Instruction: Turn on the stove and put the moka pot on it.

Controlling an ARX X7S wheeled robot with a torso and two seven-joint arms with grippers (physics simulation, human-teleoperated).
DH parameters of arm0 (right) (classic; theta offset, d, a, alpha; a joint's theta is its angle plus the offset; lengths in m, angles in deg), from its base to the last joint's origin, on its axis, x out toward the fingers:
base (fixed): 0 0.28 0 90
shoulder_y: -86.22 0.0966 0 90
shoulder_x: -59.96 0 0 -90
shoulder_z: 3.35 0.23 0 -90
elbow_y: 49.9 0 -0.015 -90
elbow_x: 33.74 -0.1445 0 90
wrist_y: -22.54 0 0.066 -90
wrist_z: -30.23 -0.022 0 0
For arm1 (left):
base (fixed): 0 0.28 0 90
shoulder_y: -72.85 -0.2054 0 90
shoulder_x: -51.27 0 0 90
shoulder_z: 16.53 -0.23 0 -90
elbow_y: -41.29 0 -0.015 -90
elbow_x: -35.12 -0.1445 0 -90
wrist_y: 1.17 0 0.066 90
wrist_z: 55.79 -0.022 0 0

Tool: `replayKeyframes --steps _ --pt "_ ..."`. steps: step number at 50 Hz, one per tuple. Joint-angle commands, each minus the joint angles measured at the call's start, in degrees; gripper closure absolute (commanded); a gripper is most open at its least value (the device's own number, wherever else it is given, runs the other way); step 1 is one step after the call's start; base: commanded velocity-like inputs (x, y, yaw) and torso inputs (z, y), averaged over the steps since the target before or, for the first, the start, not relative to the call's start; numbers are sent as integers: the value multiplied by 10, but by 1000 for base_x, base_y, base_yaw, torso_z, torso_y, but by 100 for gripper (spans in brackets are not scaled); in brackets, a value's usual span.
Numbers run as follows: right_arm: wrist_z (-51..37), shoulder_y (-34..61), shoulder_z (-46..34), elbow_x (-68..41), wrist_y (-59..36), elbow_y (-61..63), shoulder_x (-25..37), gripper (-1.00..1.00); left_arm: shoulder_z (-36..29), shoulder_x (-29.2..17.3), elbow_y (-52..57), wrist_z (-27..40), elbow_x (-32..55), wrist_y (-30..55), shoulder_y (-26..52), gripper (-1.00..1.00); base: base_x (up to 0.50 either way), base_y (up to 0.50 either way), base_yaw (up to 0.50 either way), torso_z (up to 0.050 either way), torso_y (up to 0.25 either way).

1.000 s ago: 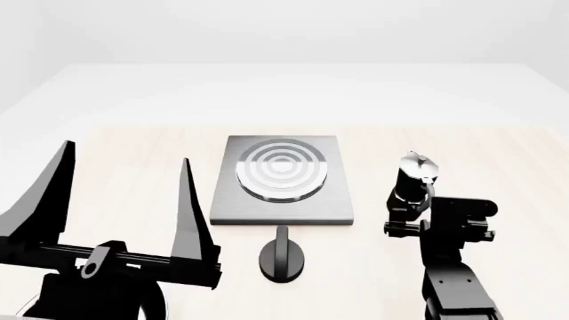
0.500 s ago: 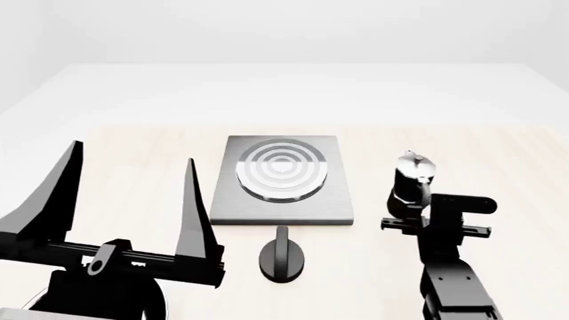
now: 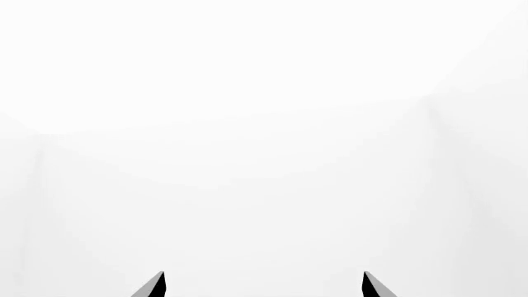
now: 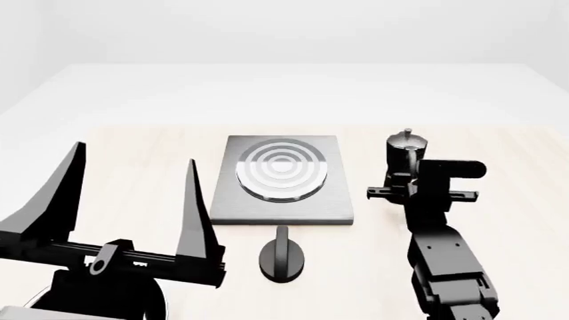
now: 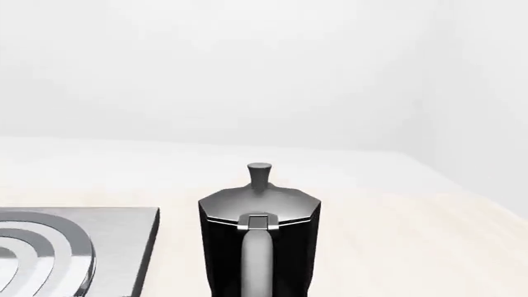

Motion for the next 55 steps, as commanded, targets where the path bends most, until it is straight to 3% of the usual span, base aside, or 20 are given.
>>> replayKeyframes --steps 1,19,32,44,55 --pt "3 83 -18 33 -3 -12 -23 100 2 -2 -8 3 4 -12 -4 -100 0 0 0 0 0" --pt "40 169 -54 50 111 -103 -84 100 -1 -3 -10 5 7 -12 -3 -100 0 0 0 0 1" --pt "37 327 -62 62 229 -396 -146 100 4 -8 -11 8 9 -18 -10 -100 0 0 0 0 1" --pt "26 324 -57 63 226 -398 -152 100 5 -11 6 11 10 -2 -11 -100 0 0 0 0 2" --pt "0 343 -331 -213 247 -374 -153 100 0 -10 9 13 8 7 -9 -100 0 0 0 0 1"
